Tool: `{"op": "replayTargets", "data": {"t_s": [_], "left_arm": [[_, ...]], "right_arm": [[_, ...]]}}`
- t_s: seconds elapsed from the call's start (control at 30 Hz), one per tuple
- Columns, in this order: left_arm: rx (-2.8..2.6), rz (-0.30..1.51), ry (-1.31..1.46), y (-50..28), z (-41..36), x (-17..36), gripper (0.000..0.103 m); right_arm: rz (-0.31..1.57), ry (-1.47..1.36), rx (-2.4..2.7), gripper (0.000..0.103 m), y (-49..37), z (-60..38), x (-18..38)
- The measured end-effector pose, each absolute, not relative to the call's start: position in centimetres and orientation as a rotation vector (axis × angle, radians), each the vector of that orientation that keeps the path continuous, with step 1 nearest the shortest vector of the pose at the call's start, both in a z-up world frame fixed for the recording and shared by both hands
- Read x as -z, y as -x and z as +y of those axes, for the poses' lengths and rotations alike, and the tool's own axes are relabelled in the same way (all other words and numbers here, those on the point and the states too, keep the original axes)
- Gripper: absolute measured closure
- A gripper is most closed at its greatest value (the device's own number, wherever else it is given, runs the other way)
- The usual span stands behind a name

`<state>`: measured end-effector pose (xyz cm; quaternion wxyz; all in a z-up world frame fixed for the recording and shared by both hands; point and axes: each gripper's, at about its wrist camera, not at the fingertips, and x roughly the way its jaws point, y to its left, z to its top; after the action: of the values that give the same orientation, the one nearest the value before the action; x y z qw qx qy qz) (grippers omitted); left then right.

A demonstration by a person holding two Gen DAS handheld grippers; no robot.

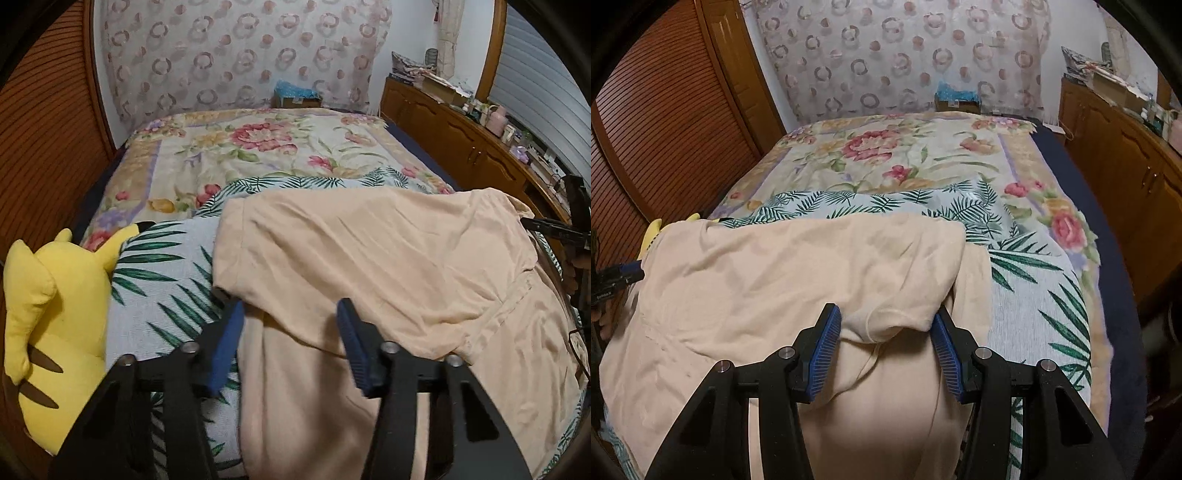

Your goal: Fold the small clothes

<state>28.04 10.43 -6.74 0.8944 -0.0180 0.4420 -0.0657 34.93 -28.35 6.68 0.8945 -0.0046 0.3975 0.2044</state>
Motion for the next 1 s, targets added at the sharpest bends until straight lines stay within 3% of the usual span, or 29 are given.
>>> {"op": "replayTargets", "data": {"t_s": [0.33,0.4,0.5,0.53,0.57,0.63,0.67,0.7,1.0], "left_arm": [[0.087,0.932,0.041,-30.1,10.9,7.2,0.053],[0.081,0.924,0.022,-30.0,10.7,7.2,0.072],[0.078,0.904,-0.010,-29.8,10.2,6.8,0.083],[0.076,0.898,-0.021,-29.8,10.0,6.7,0.085],[0.072,0.897,-0.028,-30.0,10.1,6.6,0.088],[0.070,0.894,-0.033,-30.3,10.2,6.5,0.088],[0.073,0.888,-0.034,-30.4,10.2,6.3,0.092],[0.073,0.880,-0.035,-30.4,10.2,6.1,0.095],[0.096,0.766,-0.035,-29.4,9.8,2.0,0.098]], "right_arm": [[0.818,0.049,-0.405,0.051,-35.2,-27.5,-6.7],[0.815,0.060,-0.400,0.051,-35.2,-27.4,-6.7],[0.818,0.067,-0.401,0.051,-35.4,-27.5,-7.0],[0.815,0.071,-0.411,0.056,-35.4,-27.3,-7.1],[0.815,0.081,-0.423,0.068,-35.4,-27.3,-7.2],[0.807,0.104,-0.428,0.076,-35.5,-26.9,-7.3],[0.804,0.104,-0.439,0.089,-35.5,-27.0,-7.4],[0.800,0.102,-0.453,0.095,-35.5,-27.1,-7.5],[0.699,0.052,-0.524,0.099,-33.5,-29.0,-10.0]]}}
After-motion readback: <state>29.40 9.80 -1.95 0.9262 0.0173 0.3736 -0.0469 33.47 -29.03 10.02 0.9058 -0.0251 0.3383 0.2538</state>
